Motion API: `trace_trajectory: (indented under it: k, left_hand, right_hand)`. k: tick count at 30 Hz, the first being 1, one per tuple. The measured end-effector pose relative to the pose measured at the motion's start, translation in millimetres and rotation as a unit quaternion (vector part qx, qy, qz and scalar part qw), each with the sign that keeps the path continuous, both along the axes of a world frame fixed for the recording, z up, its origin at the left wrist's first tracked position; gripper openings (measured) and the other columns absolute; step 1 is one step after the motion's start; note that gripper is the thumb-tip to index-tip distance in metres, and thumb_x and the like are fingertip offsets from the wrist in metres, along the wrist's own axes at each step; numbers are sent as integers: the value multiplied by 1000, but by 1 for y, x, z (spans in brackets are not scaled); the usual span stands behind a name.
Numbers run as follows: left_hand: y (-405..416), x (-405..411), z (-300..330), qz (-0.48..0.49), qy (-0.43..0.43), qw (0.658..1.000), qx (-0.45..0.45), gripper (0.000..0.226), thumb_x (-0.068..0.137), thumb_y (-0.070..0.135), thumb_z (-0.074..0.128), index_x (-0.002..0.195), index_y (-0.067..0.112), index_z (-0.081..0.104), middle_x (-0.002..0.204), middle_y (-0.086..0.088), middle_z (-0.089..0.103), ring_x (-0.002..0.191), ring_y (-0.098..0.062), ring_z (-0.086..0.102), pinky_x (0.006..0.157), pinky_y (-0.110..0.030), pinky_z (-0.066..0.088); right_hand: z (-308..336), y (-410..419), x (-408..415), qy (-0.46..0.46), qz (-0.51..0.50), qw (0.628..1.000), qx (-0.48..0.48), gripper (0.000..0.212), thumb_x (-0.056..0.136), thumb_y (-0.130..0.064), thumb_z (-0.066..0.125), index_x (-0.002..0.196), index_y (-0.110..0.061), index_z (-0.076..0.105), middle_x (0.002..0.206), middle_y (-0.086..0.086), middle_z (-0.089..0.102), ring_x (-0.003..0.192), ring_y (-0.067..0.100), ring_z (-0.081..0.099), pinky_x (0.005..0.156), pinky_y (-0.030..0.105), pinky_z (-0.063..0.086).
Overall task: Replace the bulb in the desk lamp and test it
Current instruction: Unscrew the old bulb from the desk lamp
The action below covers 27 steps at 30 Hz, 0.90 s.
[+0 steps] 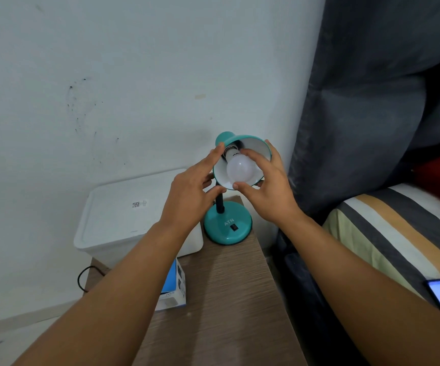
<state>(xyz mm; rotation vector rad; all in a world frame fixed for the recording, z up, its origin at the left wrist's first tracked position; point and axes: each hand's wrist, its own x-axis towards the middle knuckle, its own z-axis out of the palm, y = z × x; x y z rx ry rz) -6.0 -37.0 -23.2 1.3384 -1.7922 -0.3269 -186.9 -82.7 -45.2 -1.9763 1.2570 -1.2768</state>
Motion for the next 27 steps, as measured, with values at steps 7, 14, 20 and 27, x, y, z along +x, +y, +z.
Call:
trace_trajectory:
  k: [7,14,20,27]
  left_hand:
    - [-1,-1,-1,-5,8,1000,1,86,83,12,80,150,42,35,140,6,59,115,-10,65,99,-16,49]
    - [-1,0,-2,-2,6,1000,0,87,83,9,80,151,40,34,137,7,60,114,-10,65,99,-18,50]
    - [-1,-1,-2,-5,1,1000,-5,86,83,12,80,151,40,34,140,4,59,116,-10,63,98,-13,47]
    - [-1,-1,-2,-4,4,1000,-4,87,83,12,80,152,40,34,139,3,60,116,-10,64,99,-15,48]
  right_hand:
    - [-2,1,0,-1,-38,999,12,81,69,-41,87,135,-27,43,161,-2,21,145,9,25,110,31,41]
    - [-2,4,-1,4,3,1000,-13,68,78,-17,82,129,-46,46,162,-3,13,144,11,26,104,39,49]
    - [-4,2,-2,-10,-9,1000,-2,89,68,-39,88,140,-29,37,157,-2,25,140,7,29,103,44,50]
    - [-4,0,1,-11,-18,1000,-15,68,72,-33,87,130,-32,52,151,0,32,134,17,40,96,42,55]
